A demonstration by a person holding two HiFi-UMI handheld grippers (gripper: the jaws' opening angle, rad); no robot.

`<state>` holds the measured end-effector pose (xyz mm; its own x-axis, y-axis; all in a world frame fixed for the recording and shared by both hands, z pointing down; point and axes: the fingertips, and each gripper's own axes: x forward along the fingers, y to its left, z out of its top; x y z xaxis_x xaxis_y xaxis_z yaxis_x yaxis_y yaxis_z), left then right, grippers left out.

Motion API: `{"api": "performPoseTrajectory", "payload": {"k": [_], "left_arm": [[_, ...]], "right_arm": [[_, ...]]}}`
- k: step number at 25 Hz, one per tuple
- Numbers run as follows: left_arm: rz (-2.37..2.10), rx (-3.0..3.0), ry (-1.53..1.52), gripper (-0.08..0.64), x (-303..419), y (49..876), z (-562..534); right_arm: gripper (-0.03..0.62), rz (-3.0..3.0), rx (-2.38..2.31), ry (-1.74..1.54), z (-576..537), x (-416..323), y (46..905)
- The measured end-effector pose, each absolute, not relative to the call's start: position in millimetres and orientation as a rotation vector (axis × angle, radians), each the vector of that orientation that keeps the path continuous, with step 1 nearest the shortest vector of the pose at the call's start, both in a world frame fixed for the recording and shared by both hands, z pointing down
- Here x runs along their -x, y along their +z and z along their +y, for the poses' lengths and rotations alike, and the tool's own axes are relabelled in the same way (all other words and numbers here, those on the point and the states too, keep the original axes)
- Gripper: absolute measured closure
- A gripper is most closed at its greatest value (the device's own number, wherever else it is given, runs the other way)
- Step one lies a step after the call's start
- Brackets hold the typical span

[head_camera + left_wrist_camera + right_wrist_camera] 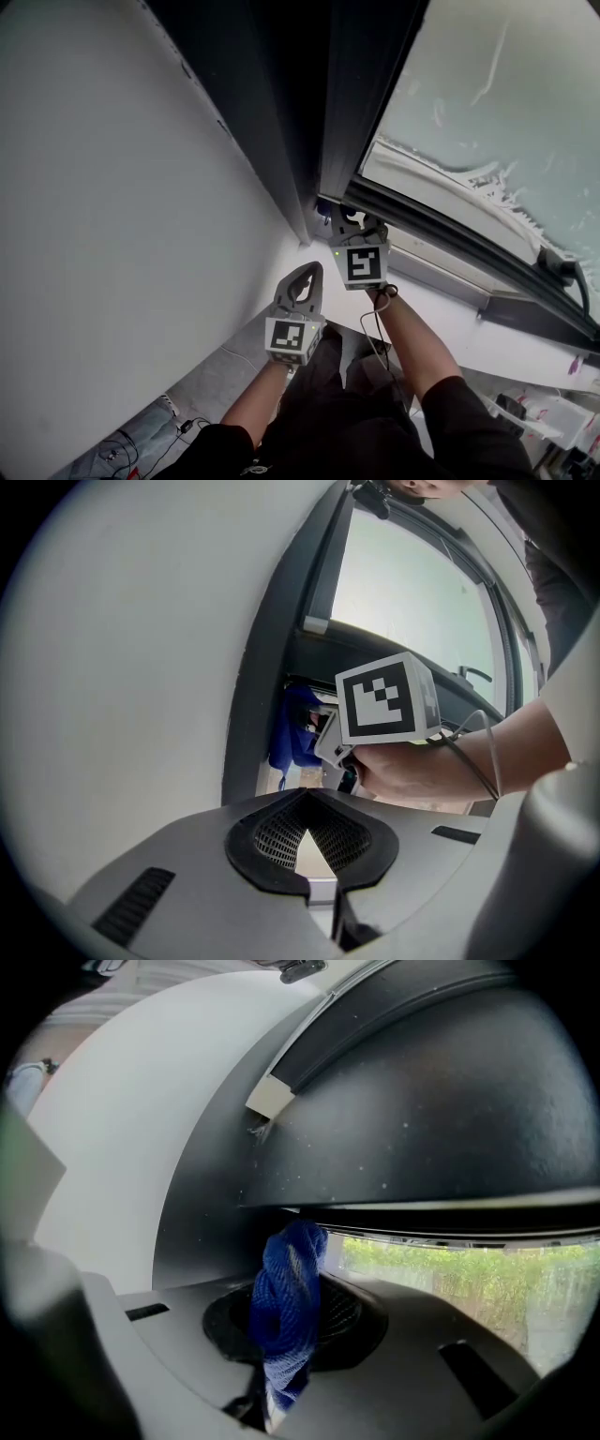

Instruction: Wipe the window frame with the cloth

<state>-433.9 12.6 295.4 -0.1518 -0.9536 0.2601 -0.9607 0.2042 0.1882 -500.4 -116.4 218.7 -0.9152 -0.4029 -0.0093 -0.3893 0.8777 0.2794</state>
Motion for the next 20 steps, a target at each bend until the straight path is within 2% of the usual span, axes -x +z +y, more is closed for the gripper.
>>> {"api": "performPoseTrajectory", "payload": {"k": [12,20], "left_arm": [[-2.296,-1.712,0.124,0.555,424,303,23],[-2.294,-1.778,0.112,0.555,417,323,24]], "right_arm": [[0.555,-3.047,-0.511,-0.377,-117,500,221],[0.555,-3.119,-0.538,-0.459,-115,502,216]]}}
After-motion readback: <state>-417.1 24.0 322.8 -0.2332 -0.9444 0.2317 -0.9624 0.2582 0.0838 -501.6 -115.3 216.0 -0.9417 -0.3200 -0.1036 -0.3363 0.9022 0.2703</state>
